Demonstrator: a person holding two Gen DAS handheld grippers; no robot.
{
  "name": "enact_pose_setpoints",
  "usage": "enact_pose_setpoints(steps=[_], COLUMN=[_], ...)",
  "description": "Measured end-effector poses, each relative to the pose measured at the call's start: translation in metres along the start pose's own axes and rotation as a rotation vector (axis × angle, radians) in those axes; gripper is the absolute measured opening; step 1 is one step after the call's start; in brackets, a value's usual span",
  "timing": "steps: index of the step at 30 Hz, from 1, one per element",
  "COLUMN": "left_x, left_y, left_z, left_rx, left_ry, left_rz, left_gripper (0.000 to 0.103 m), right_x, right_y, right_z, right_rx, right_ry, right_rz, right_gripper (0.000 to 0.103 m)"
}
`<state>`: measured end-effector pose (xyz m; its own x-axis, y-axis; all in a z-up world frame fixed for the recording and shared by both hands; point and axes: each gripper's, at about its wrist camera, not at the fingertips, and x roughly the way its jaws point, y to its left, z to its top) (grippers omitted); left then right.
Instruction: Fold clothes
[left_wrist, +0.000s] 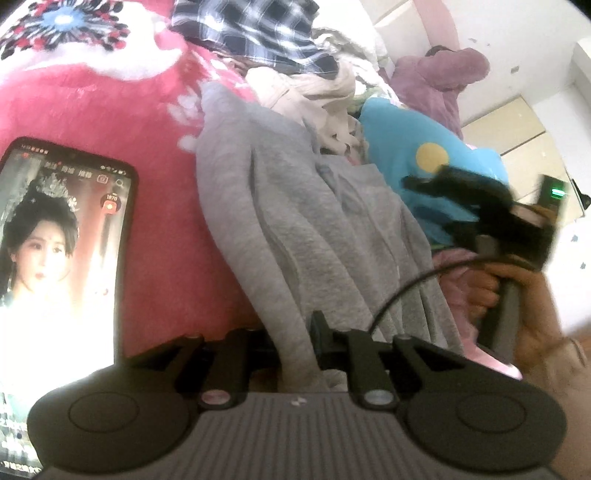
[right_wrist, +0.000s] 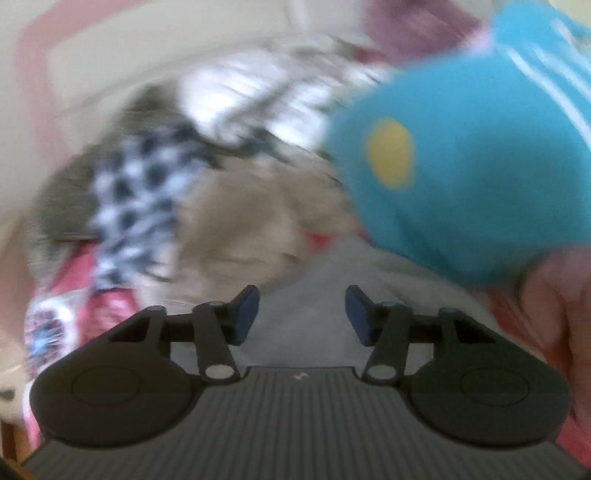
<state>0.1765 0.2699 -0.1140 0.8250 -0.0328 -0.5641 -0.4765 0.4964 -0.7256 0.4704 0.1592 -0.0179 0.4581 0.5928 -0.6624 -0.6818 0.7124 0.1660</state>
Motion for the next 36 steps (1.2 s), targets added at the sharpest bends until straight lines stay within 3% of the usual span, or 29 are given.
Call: enact_pose_setpoints(steps=[6,8,12,17,22,27,29,36], left_x=[-0.002,-0.001,-0.001,-0.012,-0.033,-0.05,-0.054,-0.071], left_y=[-0.004,-0.004,-0.006,-0.012,-0.02,-0.025,-0.032,-0.048], left_z=[-0.003,-0.002,-0.003,-0.01,-0.019,-0.02,-0.024,-0.038], left_rx=[0.051,0.057,0.07,0.11,0.164,0.202,0.267,0.432], left_ry=[-0.017,-0.022,-0.037,-0.066,-0.097,-0.115,-0.114,-0.083], left_rz=[0.017,0.023,0.035,0.049,0.022,-0.027,-0.051,-0.167], left_gripper=[0.015,0.015,0.015,0.022,0.032,0.037,0.039,0.04], right_x=[0.09,0.11,0.09,-0.03,-0.193,-0.337,-0.384,-0.486], right_y=[-0.018,-0.027,-0.029,-0.056,-0.066,-0.06,-0.051,0.006], right_z=[-0.011,-0.022,-0.021,-0.032,-0.072,-0.136,-0.165,-0.281], right_rx=[0.099,0.15,0.162,0.288,0.306,0.377,0.406,0.454], right_ry=[0.067,0.065,0.032,-0.128,-0.276,-0.385,-0.413,-0.44], right_rz=[-0.102,-0.107,-0.091,-0.077,-0.123,-0.207,-0.247,-0.421], right_gripper=[0.045,0.049,0.048,0.05,0.05,0.052,0.052,0.057])
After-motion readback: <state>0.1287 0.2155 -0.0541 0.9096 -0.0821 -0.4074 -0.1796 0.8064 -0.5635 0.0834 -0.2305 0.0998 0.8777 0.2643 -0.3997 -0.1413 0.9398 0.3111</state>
